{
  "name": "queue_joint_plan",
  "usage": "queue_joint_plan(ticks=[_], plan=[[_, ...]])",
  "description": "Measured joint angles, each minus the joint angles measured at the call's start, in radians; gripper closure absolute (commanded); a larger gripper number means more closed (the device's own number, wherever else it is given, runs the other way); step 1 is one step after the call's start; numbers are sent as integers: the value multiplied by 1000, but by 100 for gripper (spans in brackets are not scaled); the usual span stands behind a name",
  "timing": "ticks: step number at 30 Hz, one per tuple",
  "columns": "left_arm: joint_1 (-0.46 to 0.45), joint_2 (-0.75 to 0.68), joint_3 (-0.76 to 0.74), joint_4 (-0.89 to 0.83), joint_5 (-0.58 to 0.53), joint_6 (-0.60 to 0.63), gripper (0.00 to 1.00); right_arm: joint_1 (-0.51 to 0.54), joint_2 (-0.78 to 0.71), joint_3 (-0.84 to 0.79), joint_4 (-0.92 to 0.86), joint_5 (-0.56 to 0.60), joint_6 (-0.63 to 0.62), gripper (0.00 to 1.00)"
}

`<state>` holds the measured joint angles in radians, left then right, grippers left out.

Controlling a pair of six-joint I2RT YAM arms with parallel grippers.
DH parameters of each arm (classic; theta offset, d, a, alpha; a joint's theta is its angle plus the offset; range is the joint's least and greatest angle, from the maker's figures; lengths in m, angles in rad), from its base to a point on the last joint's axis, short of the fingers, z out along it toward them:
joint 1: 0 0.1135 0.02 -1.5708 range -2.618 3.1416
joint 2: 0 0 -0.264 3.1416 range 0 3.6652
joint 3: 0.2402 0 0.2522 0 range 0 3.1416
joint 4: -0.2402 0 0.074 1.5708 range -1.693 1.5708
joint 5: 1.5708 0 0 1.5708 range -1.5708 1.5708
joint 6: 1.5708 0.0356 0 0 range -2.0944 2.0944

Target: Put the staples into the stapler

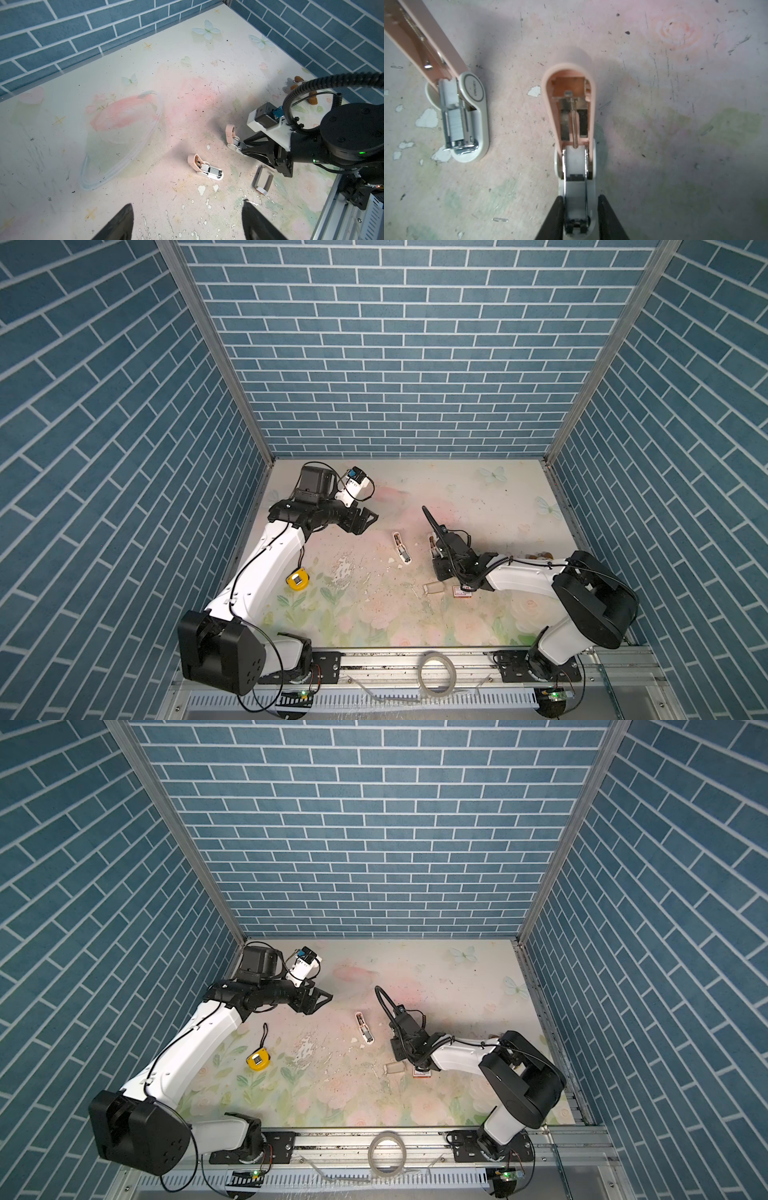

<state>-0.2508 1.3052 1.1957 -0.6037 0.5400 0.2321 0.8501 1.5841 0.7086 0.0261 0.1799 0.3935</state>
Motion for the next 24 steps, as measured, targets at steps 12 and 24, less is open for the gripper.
queue_joint_plan(ticks=[12,24], plan=[[0,-5,0,1,0,0,17,0,-9,54,-43,20,-10,54],[0,-5,0,3,0,0,17,-49,-68,54,-60,39,-10,55]])
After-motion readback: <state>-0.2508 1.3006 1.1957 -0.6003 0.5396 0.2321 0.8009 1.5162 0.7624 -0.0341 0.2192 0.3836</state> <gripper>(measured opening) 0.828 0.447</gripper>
